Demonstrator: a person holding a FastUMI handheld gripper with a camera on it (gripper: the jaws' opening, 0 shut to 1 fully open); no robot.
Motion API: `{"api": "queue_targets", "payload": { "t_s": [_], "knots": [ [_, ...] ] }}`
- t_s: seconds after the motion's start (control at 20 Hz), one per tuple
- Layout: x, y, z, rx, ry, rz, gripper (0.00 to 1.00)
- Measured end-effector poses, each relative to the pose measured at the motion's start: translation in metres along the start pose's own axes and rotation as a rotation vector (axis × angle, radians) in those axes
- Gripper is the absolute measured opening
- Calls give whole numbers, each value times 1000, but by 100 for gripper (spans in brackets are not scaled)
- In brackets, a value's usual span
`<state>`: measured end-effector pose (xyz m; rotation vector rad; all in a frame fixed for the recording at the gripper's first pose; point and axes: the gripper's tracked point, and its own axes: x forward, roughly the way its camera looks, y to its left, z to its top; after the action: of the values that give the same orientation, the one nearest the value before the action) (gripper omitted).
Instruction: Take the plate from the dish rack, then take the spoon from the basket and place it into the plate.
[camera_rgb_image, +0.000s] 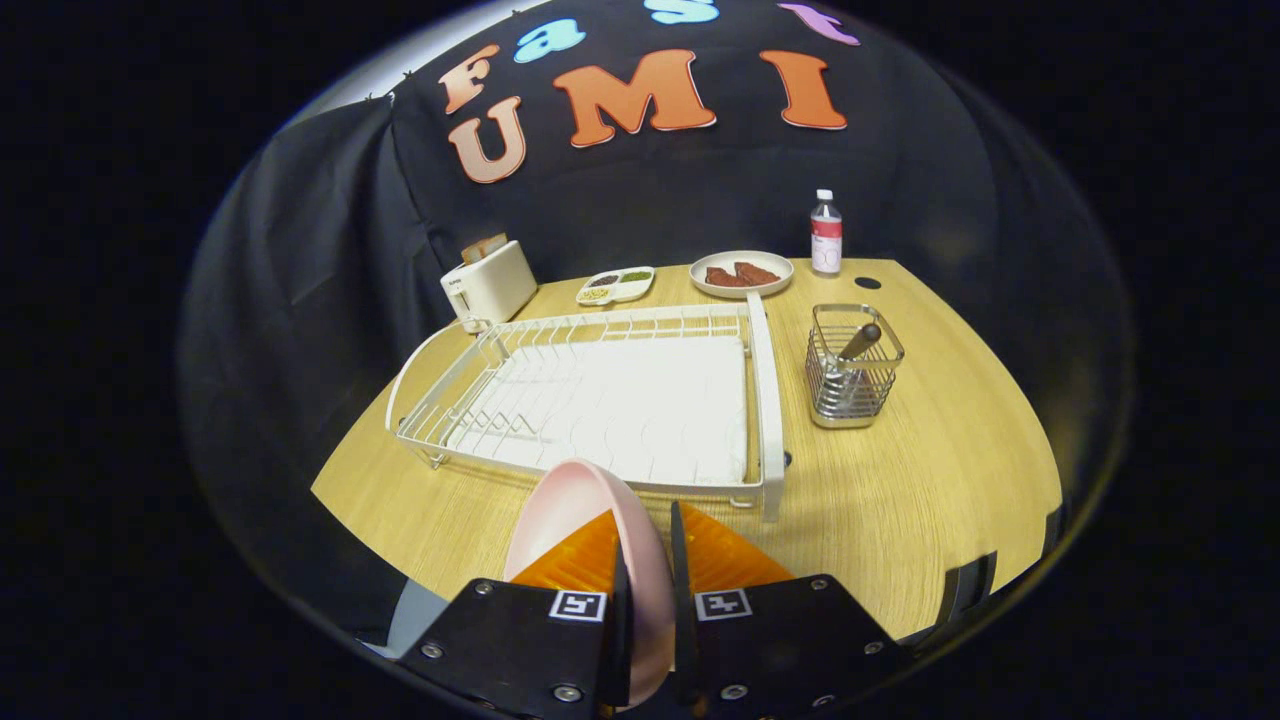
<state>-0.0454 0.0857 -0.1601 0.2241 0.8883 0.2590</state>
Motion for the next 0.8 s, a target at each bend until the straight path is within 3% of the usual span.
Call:
{"api": "queue_targets", "payload": {
  "t_s": [0.15, 0.55, 0.8],
  "knots": [
    [9, -4, -15, 75, 35, 30, 18],
    [32, -27, -40, 138, 68, -11, 18],
    [45, -53, -43, 113, 67, -111, 21]
  ]
}}
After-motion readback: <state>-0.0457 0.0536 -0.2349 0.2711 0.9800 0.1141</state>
